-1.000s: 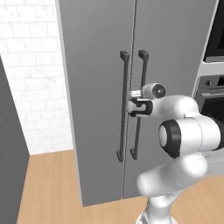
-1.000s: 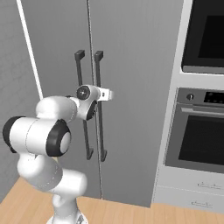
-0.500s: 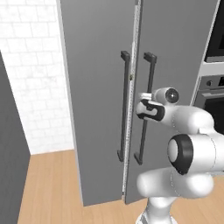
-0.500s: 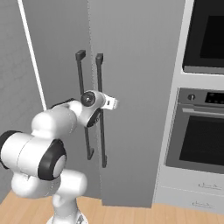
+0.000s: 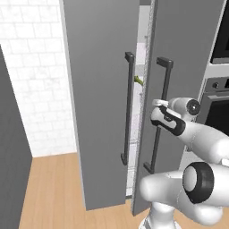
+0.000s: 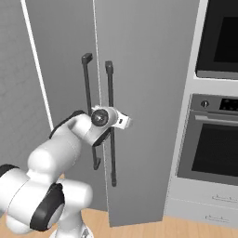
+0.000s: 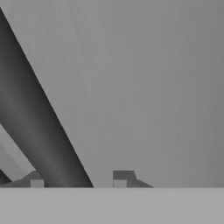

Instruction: Take the strawberry from the fridge and place it on top of the pancake, located on the dining counter.

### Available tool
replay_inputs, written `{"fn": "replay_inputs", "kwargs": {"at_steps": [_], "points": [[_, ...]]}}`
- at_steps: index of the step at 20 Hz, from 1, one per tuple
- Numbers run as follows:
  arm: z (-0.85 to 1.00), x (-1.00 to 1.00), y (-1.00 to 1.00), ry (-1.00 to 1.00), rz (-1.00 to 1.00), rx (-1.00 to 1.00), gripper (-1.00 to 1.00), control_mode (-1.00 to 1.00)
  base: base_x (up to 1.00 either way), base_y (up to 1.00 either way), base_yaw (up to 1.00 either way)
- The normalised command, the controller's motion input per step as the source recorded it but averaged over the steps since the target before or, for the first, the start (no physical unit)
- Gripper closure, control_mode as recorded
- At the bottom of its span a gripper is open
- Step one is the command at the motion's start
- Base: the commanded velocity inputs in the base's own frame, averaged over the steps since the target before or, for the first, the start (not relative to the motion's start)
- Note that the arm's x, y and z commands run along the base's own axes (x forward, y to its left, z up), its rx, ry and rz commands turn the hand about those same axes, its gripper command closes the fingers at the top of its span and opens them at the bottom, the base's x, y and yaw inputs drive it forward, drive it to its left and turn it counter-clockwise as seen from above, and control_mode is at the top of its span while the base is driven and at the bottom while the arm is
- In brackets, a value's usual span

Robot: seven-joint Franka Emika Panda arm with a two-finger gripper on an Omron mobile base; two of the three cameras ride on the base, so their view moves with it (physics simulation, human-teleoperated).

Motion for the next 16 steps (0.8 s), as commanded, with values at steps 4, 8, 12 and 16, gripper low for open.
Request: {"fn": "replay_inputs", "kwargs": {"at_steps": [4,8,12,16], "points": [[0.0,-0.43,-1.0,-0.01,-0.08,0.1,1.0,-1.0,0.0,0.0,0.0],[0.0,-0.44,-1.0,-0.01,-0.07,0.07,1.0,-1.0,0.0,0.0,0.0],[0.0,-0.47,-1.0,0.01,-0.07,0.0,1.0,-1.0,0.0,0.0,0.0],[0.0,-0.47,-1.0,0.0,-0.05,0.0,1.0,-1.0,0.0,0.0,0.0]]}}
